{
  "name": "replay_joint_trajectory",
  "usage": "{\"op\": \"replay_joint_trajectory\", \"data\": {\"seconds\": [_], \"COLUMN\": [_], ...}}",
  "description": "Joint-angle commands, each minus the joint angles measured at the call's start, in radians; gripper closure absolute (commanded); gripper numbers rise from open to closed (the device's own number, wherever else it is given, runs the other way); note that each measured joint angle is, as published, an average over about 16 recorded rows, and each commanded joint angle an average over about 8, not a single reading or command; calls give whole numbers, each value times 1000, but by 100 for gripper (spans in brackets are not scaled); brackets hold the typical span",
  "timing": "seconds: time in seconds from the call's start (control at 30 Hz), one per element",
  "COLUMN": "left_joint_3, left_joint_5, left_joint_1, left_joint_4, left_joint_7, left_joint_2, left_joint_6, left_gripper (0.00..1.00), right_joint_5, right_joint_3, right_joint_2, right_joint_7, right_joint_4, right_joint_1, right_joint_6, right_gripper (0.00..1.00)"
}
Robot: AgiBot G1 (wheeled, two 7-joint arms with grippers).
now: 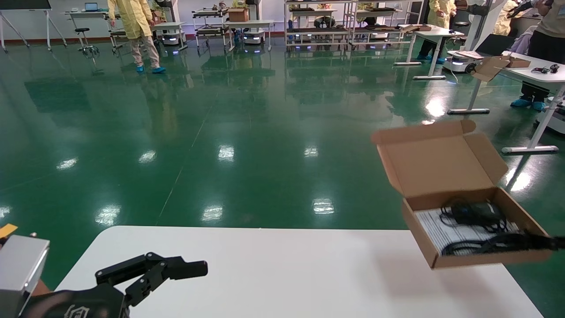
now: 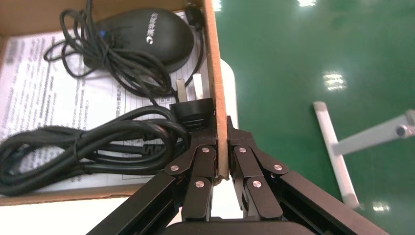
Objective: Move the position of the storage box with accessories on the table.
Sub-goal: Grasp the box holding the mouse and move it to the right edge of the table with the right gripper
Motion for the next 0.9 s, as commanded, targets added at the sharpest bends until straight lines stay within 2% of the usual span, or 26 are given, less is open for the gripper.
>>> {"op": "replay_joint_trajectory", "data": {"seconds": [0.03, 0.23, 0.37, 0.57, 0.9], "left_joint_3": [0, 0, 0, 0, 0], "left_joint_5": [0, 0, 0, 0, 0], "left_joint_1": [0, 0, 0, 0, 0], "left_joint_4": [0, 0, 0, 0, 0], "left_joint_7": [0, 0, 0, 0, 0], "left_joint_2": [0, 0, 0, 0, 0], "left_joint_6": [0, 0, 0, 0, 0], "left_gripper": [0, 0, 0, 0, 0], "right_joint_5": [8, 39, 61, 89, 115], "right_joint_3": [6, 27, 42, 62, 80], "right_joint_2": [7, 1, -4, -6, -20], "right_joint_7": [-10, -16, -18, -26, -40], "right_joint_4": [-4, -12, -10, 4, 20], "right_joint_1": [-25, -113, -166, -214, -242], "right_joint_6": [25, 169, 224, 244, 226], "right_gripper": [100, 100, 100, 100, 100]}}
